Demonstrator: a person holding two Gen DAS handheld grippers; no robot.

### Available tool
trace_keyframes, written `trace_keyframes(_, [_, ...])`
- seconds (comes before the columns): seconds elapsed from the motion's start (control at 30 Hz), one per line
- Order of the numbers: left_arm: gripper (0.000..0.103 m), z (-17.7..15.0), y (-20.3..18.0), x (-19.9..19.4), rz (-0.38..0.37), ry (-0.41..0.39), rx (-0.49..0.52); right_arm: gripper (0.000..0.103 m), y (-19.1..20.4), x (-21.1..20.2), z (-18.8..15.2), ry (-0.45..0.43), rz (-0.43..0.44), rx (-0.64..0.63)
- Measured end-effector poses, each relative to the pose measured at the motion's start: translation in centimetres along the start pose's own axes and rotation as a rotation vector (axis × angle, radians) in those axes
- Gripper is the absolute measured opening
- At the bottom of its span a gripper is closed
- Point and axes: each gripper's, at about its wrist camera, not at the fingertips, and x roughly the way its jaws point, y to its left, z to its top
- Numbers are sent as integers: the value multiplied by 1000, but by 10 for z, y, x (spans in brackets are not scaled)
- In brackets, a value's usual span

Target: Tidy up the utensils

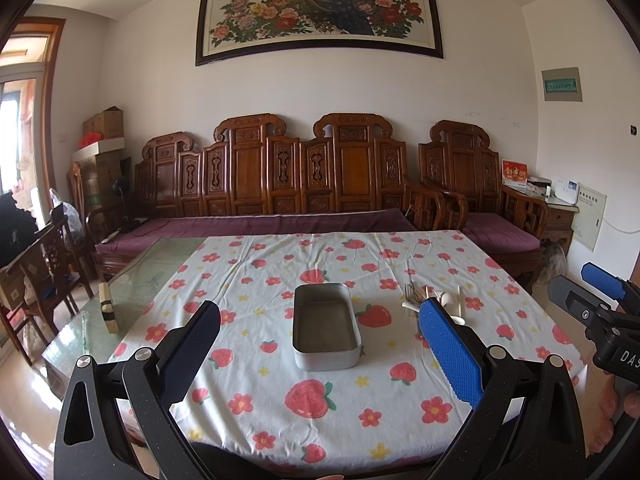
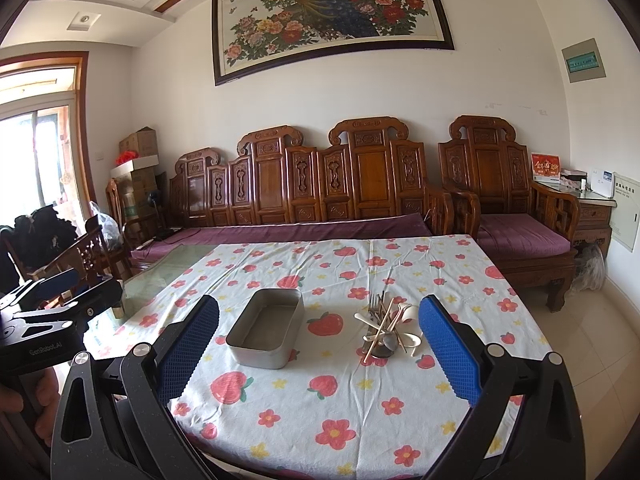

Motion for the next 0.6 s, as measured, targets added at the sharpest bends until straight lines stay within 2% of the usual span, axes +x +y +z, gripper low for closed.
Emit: trace_keyframes(0.6, [97,0,0,0,0,2,1,100,-2,1,0,2,1,1])
